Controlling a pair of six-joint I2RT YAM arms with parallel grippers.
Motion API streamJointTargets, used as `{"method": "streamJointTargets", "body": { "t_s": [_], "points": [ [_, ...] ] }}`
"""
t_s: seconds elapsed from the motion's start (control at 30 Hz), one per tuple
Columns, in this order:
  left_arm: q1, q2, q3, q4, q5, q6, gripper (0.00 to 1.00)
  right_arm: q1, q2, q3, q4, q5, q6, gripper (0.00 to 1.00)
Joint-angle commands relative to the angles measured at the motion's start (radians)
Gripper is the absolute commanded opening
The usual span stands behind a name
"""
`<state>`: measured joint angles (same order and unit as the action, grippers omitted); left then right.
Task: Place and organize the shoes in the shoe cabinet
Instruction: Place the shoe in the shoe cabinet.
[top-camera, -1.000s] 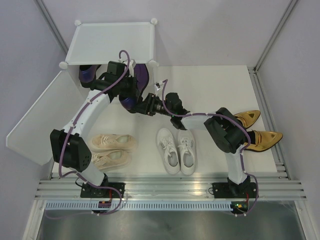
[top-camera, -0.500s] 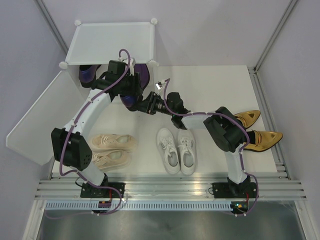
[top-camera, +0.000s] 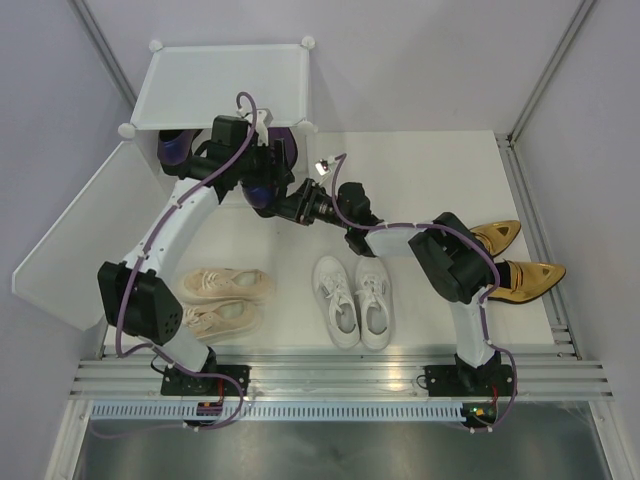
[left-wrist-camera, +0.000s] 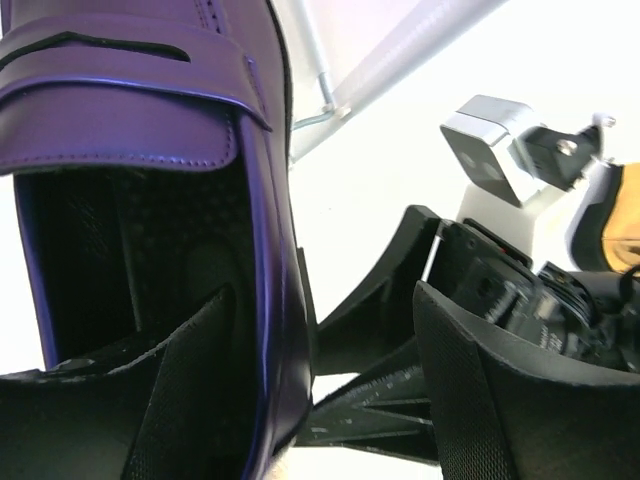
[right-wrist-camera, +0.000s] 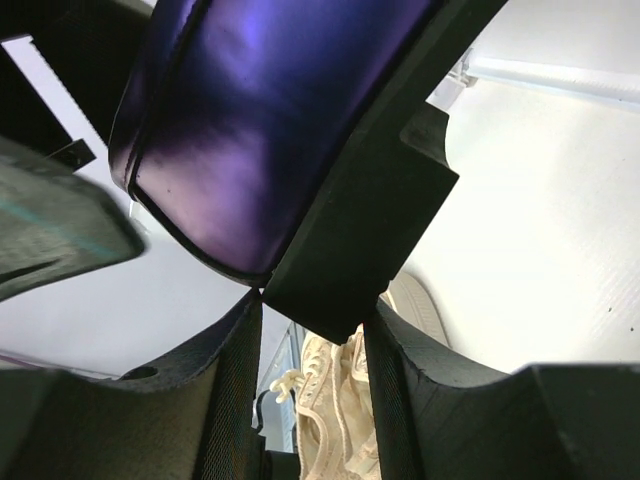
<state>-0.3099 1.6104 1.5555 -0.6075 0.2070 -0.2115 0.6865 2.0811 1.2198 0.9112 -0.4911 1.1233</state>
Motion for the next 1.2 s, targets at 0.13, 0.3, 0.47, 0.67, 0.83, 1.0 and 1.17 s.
{"method": "streamJointTargets", "body": {
  "t_s": [0.13,0.3,0.47,0.67,0.83,1.0,1.17],
  "points": [
    [-0.003,-0.093,0.009,-0.026,0.046,0.038,0.73,-0.022,-0.003,0.026,0.147,0.031,0.021,0.48],
    [-0.001,-0.136,-0.043,-0.048,0.049,0.098,0.64,-0.030,0.004,0.024,0.161,0.026,0.038,0.48],
    [-0.003,-0.145,-0.066,-0.073,0.078,0.141,0.52,-0.035,0.013,0.027,0.178,0.022,0.059,0.48],
    [-0.006,-0.126,-0.063,-0.104,0.081,0.155,0.40,-0.041,0.020,0.044,0.181,0.016,0.072,0.48],
    [-0.012,-0.110,-0.069,-0.135,0.029,0.164,0.38,-0.050,0.028,0.060,0.189,0.013,0.085,0.48],
    [-0.018,-0.089,-0.075,-0.155,-0.007,0.169,0.41,-0.056,0.039,0.078,0.202,0.003,0.104,0.48],
    [-0.023,-0.072,-0.069,-0.164,-0.061,0.176,0.38,-0.062,0.050,0.086,0.216,0.003,0.121,0.48]
  ]
}}
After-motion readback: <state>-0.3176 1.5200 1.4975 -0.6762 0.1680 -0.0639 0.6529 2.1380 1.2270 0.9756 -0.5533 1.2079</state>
